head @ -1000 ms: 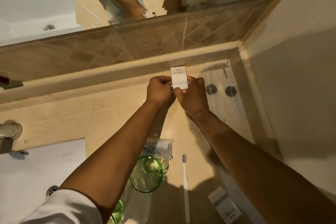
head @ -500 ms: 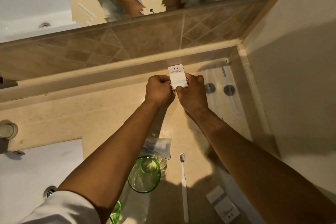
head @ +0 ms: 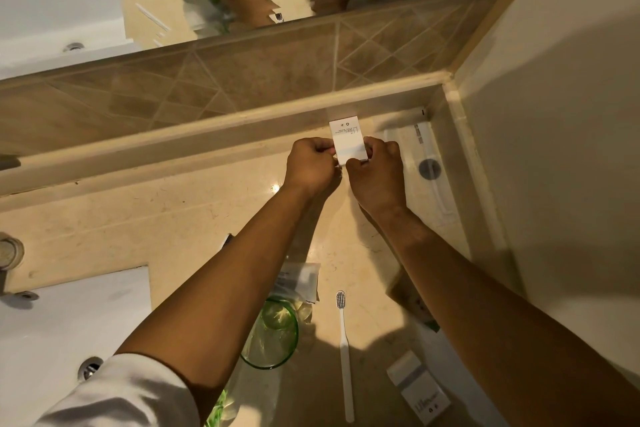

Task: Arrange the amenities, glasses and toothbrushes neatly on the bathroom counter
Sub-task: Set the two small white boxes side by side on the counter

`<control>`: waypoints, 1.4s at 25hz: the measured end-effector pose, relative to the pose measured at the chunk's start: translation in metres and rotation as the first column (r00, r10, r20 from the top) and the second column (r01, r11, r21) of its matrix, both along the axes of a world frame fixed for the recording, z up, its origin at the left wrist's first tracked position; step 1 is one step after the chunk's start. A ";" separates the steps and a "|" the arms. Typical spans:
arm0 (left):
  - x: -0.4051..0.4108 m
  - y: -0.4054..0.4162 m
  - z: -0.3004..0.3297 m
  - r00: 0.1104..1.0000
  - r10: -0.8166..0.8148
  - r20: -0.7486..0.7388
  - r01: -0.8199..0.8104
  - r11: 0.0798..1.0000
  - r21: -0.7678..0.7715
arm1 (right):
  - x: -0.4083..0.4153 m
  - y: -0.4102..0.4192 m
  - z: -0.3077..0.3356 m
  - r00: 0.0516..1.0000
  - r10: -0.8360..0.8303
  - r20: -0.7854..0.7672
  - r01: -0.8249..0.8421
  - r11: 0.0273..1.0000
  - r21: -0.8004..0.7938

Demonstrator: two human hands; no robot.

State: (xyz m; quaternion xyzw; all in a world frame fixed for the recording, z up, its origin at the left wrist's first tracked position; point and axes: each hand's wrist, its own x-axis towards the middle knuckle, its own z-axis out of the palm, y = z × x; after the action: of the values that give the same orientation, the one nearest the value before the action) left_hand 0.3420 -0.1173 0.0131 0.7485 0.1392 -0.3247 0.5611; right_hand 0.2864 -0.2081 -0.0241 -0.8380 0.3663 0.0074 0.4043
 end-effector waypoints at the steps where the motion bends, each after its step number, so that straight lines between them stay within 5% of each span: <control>1: 0.000 -0.001 0.000 1.000 0.001 -0.002 -0.001 1.000 -0.002 | 0.000 0.000 0.001 1.000 0.006 -0.003 -0.006 1.000 -0.003; 13: 0.000 -0.003 0.004 1.000 -0.025 0.005 0.025 1.000 0.005 | -0.001 -0.004 0.005 1.000 0.019 -0.020 -0.019 1.000 0.009; 20: 0.006 0.002 -0.005 0.995 -0.084 0.061 0.074 0.986 0.151 | -0.006 -0.008 0.013 0.999 0.040 -0.010 -0.040 0.999 -0.020; 25: -0.006 0.020 0.024 0.984 -0.128 0.126 0.101 0.974 0.202 | -0.045 -0.013 0.033 0.992 -0.008 0.122 0.005 1.000 0.024; 31: -0.108 0.030 0.082 0.980 -0.162 0.117 0.157 0.986 0.058 | -0.160 -0.011 0.059 0.972 0.080 0.220 -0.068 0.996 -0.064; 35: -0.210 0.042 0.069 0.969 -0.244 -0.031 0.244 0.970 -0.007 | -0.243 -0.004 0.058 0.989 0.104 0.109 -0.100 0.994 -0.039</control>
State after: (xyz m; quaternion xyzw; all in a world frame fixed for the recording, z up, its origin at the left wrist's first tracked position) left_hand 0.1320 -0.0750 0.0823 0.7537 0.0546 -0.4033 0.5161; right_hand 0.0433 -0.2121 0.0340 -0.8614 0.3001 -0.0244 0.4090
